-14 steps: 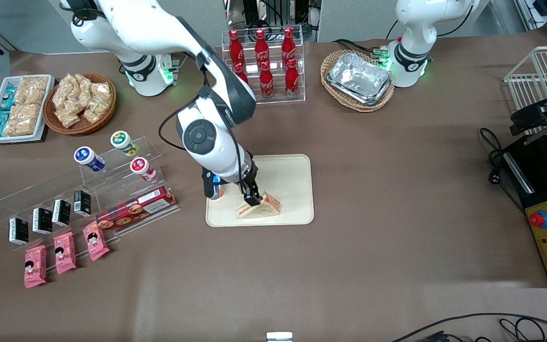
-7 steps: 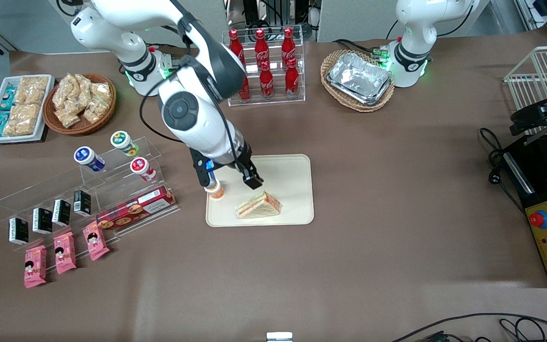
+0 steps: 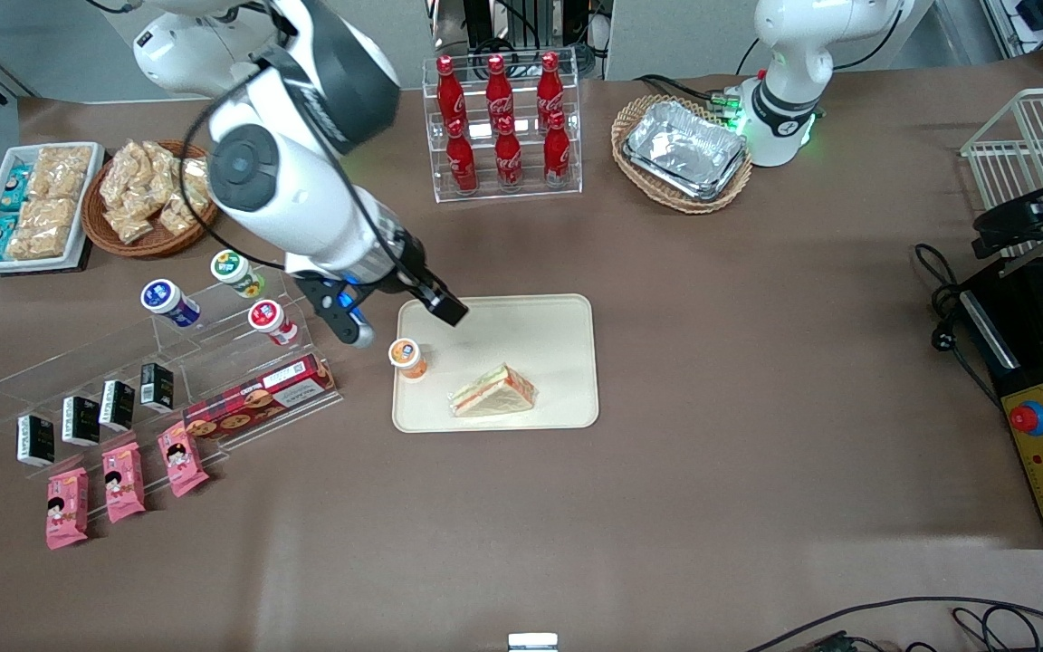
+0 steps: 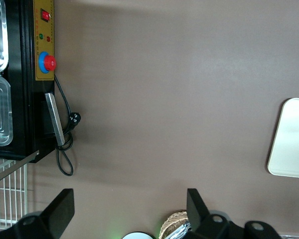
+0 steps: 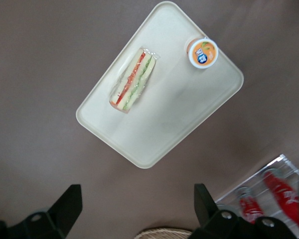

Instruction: Place sandwich on tray

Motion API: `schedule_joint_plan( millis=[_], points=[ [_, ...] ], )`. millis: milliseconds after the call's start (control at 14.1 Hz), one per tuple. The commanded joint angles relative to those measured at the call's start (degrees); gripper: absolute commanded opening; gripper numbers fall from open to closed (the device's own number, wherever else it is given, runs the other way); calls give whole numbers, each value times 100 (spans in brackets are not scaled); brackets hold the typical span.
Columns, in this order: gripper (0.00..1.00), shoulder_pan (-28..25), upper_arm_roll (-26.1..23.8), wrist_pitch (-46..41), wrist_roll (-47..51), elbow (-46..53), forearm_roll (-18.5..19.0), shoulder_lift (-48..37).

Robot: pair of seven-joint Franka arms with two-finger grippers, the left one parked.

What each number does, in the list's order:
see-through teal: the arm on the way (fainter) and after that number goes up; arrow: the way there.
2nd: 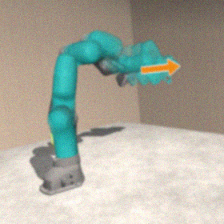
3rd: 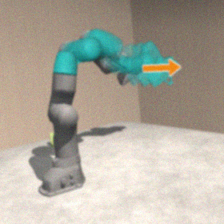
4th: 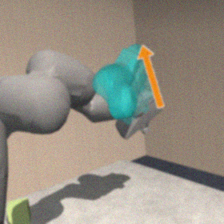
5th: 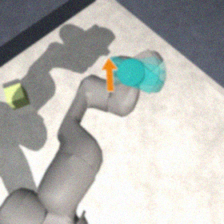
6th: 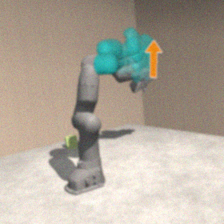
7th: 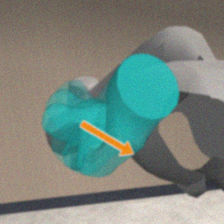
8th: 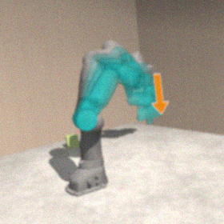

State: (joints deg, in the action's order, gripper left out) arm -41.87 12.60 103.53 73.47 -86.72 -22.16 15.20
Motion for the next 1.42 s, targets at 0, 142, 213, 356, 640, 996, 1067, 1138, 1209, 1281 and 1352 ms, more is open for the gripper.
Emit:
schedule_joint_plan(
  millis=[0,142,213,356,640,996,1067,1138,1209,1281,1352],
  points=[
    [100,248,-21,-604,-1016,-20,238,-360],
    [100,390,-38,-991,-1492,-20,396,-439],
    [100,408,-21,-1175,-1607,-20,493,-509],
    [100,670,-91,-1335,-2193,-20,712,-693],
    [100,1233,-91,-1810,-3496,-20,784,-922],
    [100,1909,-100,-2021,-5042,-29,1250,-1098],
    [100,2172,-161,-2021,-5436,-20,1258,-1107],
    [100,2453,-240,-2012,-5901,-20,1328,-1116],
    [100,2665,-284,-2012,-6263,-20,1459,-1116],
    [100,2806,-284,-1977,-6510,-20,1591,-1116],
    [100,2973,-284,-1934,-6774,-29,1723,-1107]
  ],
)
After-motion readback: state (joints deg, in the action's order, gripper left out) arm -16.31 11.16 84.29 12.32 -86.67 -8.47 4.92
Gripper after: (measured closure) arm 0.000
